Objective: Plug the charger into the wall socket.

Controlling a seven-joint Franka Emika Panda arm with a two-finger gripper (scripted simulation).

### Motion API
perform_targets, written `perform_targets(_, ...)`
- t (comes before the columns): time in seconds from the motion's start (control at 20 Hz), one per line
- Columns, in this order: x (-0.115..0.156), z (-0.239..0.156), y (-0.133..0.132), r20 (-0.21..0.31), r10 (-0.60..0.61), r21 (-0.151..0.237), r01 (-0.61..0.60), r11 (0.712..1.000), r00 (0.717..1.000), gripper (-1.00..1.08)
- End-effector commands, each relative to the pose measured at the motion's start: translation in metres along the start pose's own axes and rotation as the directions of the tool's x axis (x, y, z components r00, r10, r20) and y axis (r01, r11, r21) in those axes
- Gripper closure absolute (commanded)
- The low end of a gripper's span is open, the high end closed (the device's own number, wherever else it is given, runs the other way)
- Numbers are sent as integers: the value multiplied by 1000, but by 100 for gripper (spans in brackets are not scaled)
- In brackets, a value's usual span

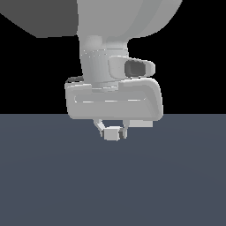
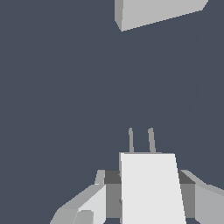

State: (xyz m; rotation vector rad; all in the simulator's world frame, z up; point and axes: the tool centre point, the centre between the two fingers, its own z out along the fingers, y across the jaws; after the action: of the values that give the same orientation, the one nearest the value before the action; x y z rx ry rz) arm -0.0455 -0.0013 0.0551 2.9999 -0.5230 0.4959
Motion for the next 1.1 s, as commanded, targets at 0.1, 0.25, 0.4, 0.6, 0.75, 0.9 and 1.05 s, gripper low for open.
perform_targets(0.1,15,-3,12,-2,-55,18,55,998,999,108)
perform_targets(0.25,25,-5,20,-3,-88,30,88,996,996,108)
perform_targets(0.4,35,-7,27,-4,-122,41,122,992,992,108)
perform_targets(0.6,49,-9,36,-6,-168,57,168,984,986,108)
perform_targets(0.75,59,-10,42,-7,-202,69,202,977,979,108)
perform_targets(0.9,69,-12,47,-9,-233,80,233,969,972,108)
perform_targets(1.05,78,-12,52,-10,-261,90,261,961,965,108)
